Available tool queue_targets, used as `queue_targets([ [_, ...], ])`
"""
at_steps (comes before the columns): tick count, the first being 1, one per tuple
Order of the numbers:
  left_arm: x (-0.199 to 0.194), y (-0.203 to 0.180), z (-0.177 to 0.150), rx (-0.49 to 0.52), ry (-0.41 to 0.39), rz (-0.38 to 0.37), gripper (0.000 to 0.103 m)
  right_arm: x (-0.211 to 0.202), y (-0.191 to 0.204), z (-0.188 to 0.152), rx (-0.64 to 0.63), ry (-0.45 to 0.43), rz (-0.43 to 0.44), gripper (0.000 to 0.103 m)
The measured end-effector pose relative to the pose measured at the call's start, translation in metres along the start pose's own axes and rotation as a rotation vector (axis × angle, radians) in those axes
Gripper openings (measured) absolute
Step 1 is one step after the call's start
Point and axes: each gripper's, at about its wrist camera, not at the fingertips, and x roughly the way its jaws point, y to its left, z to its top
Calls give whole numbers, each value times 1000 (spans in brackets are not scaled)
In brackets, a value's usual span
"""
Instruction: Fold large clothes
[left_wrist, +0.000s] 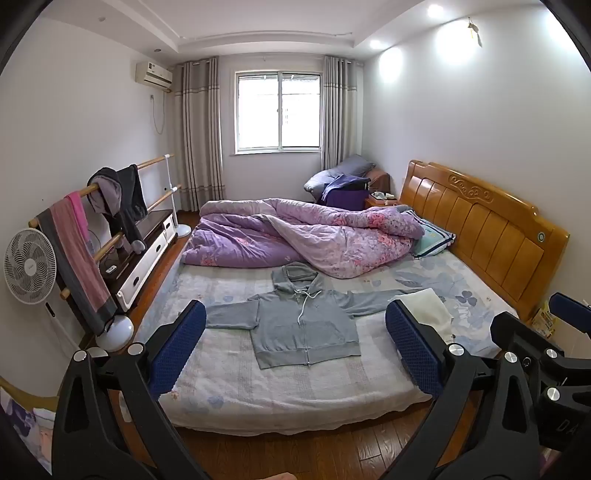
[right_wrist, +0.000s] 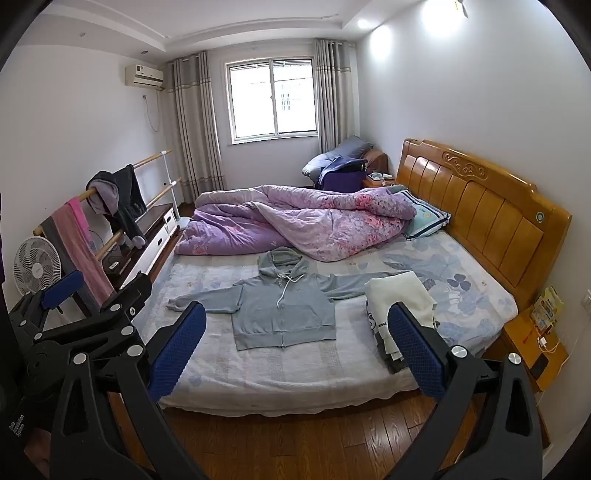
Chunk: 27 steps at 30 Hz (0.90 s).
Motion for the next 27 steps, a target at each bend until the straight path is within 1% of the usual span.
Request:
queue_targets([
  [27, 0, 0, -1, 1, 4, 1, 98, 2, 0, 0, 4, 8, 3, 95],
])
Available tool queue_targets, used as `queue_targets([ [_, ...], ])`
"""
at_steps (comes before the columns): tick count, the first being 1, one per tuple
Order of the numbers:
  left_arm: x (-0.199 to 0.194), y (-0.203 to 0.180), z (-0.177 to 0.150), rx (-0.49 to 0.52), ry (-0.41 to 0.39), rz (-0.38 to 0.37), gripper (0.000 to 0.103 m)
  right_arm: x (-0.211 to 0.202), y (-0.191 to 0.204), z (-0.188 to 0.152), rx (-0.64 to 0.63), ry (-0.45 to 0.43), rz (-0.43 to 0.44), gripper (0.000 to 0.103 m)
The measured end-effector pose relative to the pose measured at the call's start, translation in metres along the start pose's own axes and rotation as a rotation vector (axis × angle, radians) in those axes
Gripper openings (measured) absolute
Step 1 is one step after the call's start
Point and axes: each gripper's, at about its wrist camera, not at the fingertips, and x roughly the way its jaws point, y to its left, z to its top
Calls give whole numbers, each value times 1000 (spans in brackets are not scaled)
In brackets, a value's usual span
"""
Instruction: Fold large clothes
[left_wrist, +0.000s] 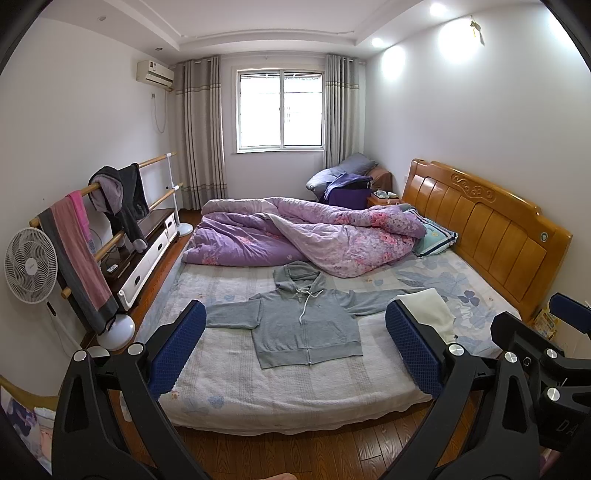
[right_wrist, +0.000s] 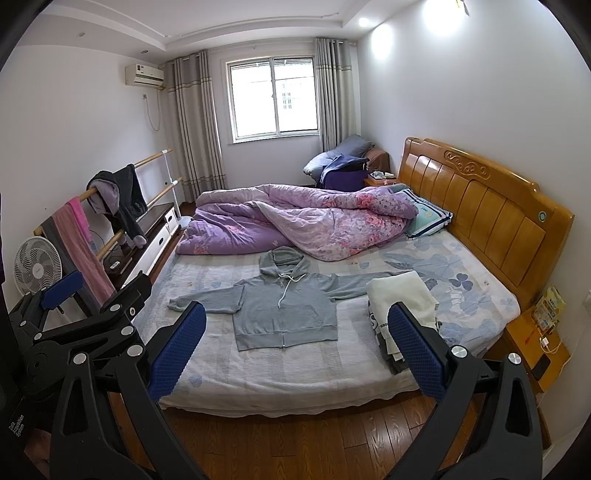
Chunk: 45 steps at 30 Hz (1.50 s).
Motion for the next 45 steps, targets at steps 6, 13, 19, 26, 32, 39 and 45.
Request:
queue_targets([
  [6, 0, -1, 1, 1, -1, -1, 98, 1, 1, 0, 0, 1, 1, 95],
  [13, -2, -2, -1, 2, 2, -4, 98, 1, 1, -1, 0, 2, 0, 95],
  [19, 0, -1, 1, 1, 2, -1, 98, 3, 2, -1, 0, 2, 1, 95],
  [26, 1, -1, 1, 1, 4, -1, 98, 3, 2, -1, 0, 4, 1, 95],
  [32, -2, -1, 0, 2, 0, -5, 98, 4, 2, -1, 1, 4, 1, 95],
  [39, 0, -1, 1, 0, 5, -3, 98, 13, 9, -2, 0, 3, -2, 95],
  [45, 0, -1, 1, 0, 5, -3, 98, 12, 5, -7, -1, 2, -4, 95],
])
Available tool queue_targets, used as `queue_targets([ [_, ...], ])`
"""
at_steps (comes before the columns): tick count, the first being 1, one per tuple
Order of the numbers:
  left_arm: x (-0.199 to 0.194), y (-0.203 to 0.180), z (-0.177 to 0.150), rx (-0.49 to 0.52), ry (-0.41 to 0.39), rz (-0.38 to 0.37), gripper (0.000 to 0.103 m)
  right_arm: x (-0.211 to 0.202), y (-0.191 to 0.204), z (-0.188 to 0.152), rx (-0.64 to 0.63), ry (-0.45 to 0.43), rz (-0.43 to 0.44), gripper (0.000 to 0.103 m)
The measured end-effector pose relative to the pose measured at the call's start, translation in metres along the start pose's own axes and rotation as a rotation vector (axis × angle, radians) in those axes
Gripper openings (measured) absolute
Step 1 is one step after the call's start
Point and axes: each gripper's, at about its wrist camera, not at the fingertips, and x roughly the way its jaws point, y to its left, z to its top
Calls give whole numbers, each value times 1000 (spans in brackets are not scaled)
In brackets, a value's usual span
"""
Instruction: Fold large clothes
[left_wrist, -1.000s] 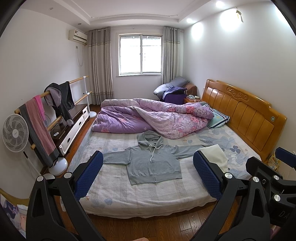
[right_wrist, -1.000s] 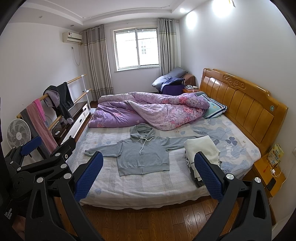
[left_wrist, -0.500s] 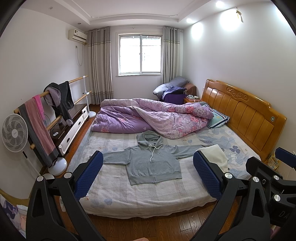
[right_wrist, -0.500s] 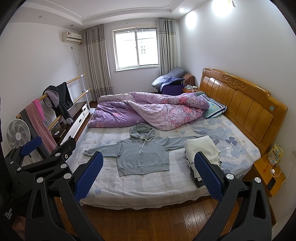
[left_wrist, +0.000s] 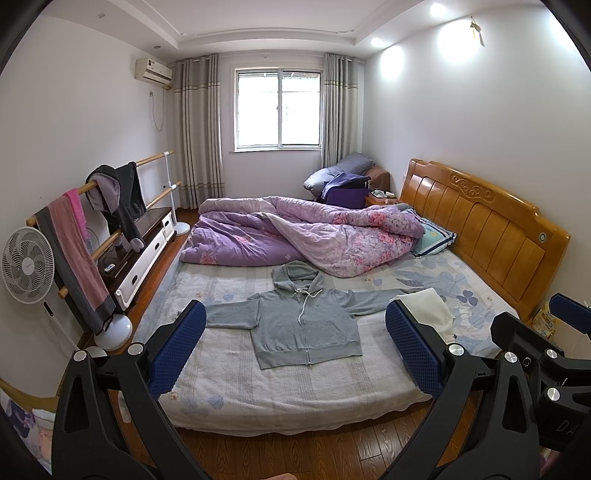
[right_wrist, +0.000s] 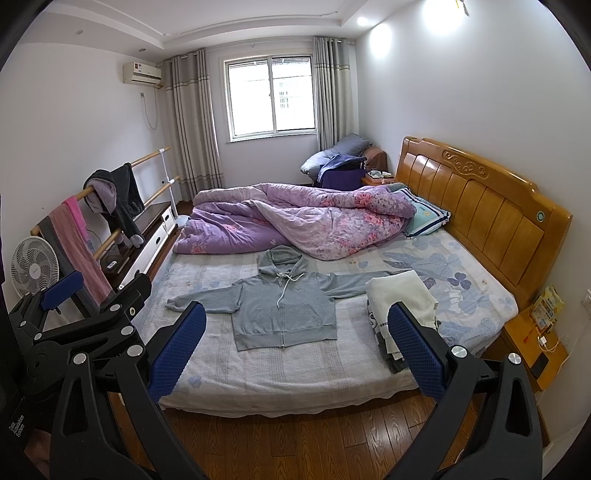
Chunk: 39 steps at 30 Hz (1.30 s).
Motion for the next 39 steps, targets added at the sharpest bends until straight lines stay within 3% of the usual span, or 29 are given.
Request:
queue_targets([
  [21, 0, -3, 0, -5, 19, -10, 98, 6, 10, -1, 2, 25, -23, 95],
  [25, 22, 12, -11, -7, 30, -9, 98, 11, 19, -1, 1, 39, -20, 95],
  [39, 77, 54, -10, -73, 94, 66, 98, 87, 59, 13, -67, 108, 54, 95],
])
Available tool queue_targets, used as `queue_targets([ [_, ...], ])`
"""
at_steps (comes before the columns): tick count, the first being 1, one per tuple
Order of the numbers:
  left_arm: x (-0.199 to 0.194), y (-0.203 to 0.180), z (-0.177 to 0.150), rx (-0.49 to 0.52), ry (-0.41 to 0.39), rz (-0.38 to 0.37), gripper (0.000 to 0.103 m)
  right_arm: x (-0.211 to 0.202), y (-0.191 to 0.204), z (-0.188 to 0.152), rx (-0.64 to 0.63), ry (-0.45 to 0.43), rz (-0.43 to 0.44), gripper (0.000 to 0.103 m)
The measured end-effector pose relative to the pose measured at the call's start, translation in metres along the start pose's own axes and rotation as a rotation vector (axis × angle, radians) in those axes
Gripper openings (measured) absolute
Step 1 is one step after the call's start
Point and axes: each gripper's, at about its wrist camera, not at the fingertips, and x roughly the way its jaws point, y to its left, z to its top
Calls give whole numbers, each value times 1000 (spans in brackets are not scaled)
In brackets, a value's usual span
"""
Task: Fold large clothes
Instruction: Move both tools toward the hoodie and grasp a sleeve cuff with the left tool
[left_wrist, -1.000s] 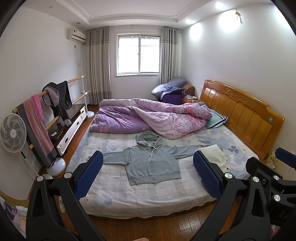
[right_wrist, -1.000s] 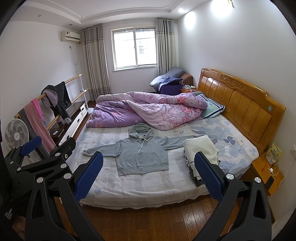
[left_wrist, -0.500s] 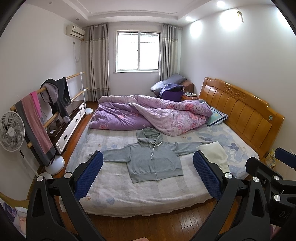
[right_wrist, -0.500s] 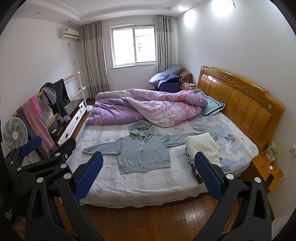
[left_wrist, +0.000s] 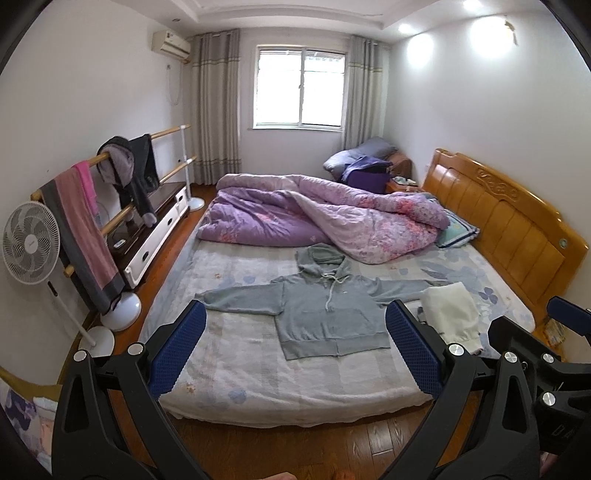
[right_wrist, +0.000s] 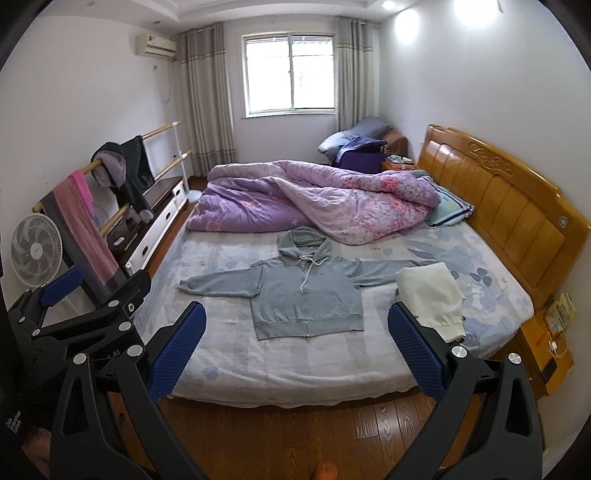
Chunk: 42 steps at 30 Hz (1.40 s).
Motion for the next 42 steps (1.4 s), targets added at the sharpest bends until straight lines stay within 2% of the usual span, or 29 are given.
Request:
queue_targets([
  [7, 78, 2, 20, -56, 63, 70, 98, 88, -7, 33, -42, 62, 93, 95],
  [16, 207, 5, 61, -157, 167, 163, 98, 213, -22, 89, -101, 126, 177, 95],
  [23, 300, 42, 57, -231, 287, 197, 98, 313, 3, 106, -149, 253, 222, 95],
  [26, 344, 70, 48, -260, 339, 203, 98, 353, 21, 105, -158, 294, 225, 95],
  [31, 426, 134, 31, -351, 398, 151, 98, 441, 64, 103, -170, 378, 184, 95],
  [37, 543, 231, 8, -431, 477, 141, 98, 559, 112, 100, -157, 472, 109, 95],
  [42, 636, 323, -39, -595, 542, 178, 98, 647, 127, 83, -140, 537, 53, 95],
])
